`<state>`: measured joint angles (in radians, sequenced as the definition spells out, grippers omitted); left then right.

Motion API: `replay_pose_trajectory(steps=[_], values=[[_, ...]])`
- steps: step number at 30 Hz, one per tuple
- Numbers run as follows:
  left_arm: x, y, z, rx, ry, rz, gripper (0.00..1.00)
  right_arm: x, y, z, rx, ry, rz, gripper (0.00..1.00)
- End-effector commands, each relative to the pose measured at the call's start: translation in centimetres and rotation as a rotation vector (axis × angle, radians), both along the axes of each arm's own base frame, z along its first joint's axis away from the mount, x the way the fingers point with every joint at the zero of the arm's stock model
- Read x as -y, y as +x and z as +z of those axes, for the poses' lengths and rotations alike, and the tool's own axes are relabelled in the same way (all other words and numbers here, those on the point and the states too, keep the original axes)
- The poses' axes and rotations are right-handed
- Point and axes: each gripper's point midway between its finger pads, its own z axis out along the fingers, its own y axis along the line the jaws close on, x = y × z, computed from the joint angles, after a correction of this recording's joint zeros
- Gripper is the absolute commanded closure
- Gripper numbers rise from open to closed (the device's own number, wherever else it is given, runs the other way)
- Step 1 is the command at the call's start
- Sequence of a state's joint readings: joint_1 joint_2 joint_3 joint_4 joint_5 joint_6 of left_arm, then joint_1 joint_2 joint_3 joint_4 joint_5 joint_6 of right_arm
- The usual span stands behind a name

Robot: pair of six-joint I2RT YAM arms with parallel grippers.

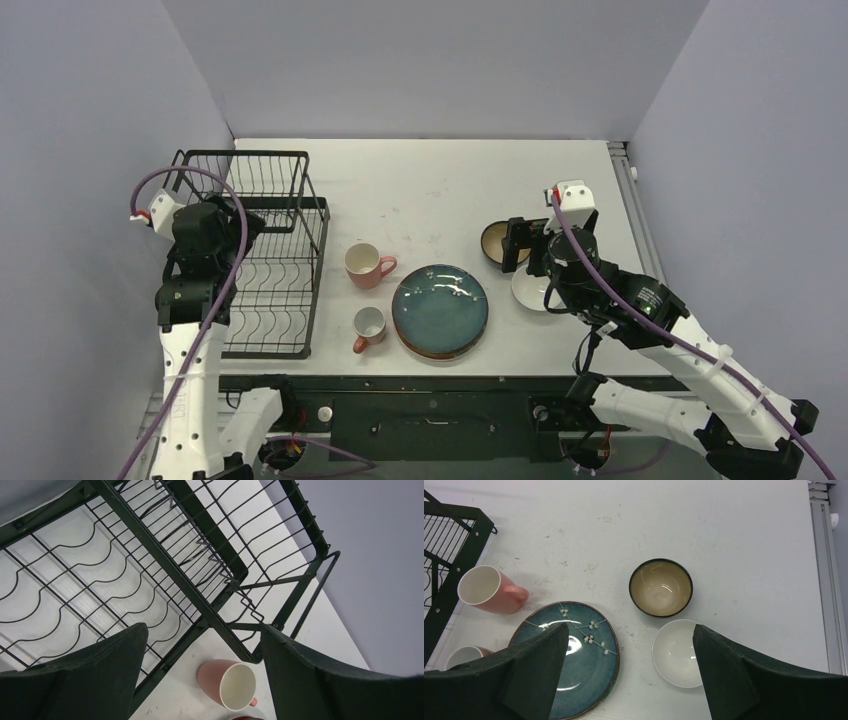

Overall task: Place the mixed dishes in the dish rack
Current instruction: Move the dish rack to the center of the board.

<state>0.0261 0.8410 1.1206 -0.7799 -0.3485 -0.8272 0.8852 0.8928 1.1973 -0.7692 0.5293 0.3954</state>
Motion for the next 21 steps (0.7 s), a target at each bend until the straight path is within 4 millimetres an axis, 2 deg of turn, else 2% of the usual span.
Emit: replay_pose_trajectory(steps=[1, 5, 16, 21], values=[[0.6, 1.9, 0.7, 0.077, -0.105, -0.058, 0.2, 0.1, -0.2, 0.6, 0.031, 0.017, 0.011, 0.11], [0.3, 2.7, -0.2, 0.065, -0.159, -0.057, 0.2, 0.2, -0.3, 0.2, 0.026, 0.016, 0.014, 0.11], [-0.5, 3.9, -1.2, 0.065, -0.233, -0.058, 0.22, 0.6, -0.6, -0.2, 0.03, 0.019, 0.013, 0.11], [-0.5, 4.4, -1.5, 0.058, -0.245, -0.073, 0.25, 0.6, -0.6, -0.3, 0.03, 0.016, 0.012, 0.11]])
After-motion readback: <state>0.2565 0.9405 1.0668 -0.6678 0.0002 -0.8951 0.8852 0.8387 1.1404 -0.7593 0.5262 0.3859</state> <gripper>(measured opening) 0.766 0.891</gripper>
